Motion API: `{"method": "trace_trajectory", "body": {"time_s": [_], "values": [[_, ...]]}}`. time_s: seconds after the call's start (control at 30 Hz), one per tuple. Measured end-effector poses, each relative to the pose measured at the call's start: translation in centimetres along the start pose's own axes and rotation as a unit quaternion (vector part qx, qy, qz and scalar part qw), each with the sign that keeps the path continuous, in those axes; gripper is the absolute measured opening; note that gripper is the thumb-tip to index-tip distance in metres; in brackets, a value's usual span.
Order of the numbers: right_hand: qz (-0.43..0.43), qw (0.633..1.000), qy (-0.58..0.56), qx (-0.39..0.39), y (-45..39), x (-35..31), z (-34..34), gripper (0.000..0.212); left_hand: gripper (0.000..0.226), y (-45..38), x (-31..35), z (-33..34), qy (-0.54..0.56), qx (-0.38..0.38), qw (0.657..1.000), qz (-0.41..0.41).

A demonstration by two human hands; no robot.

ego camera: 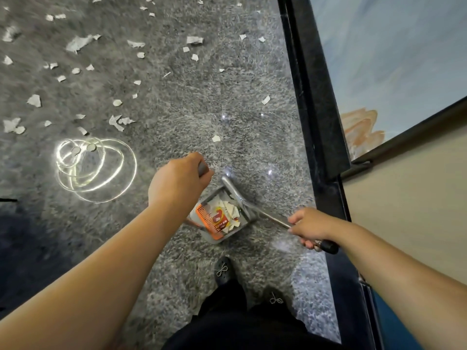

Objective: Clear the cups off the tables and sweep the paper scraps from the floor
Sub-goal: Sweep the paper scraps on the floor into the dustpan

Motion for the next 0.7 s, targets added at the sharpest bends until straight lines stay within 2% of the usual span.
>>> {"method": "trace_trajectory", "body": {"time_s": [0.2,0.4,0.5,0.7], "values": [[-0.01,0.999,-0.025,-0.029,2.3,0.8,1.5,0.043,0.03,1.8,-0.4,0.1,0.001,0.007,1.0,0.0],[-0.03,0.999,-0.03,0.003,4.5,0.1,1.8,0.04,0.029,3.6,-2.2,-0.8,0.034,0.031,0.999,-0.007],[-0.046,0.998,-0.017,0.028,4.9,-1.5,1.2,0.038,0.025,5.3,-4.7,-1.6,0.054,0.052,0.996,-0.044],[-0.059,0.998,0.012,0.03,4.7,-6.4,2.0,0.034,0.024,9.6,-10.6,-3.5,0.083,0.106,0.981,-0.138]]}}
Point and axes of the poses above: each hand's wrist, its own y-axis away from the middle knuckle, its own z-axis out of the palm, x = y × z, the point moved 9 cm from there along -y, towards the middle knuckle, and after that the axes turned 9 degrees about z, right-handed, at the moved point
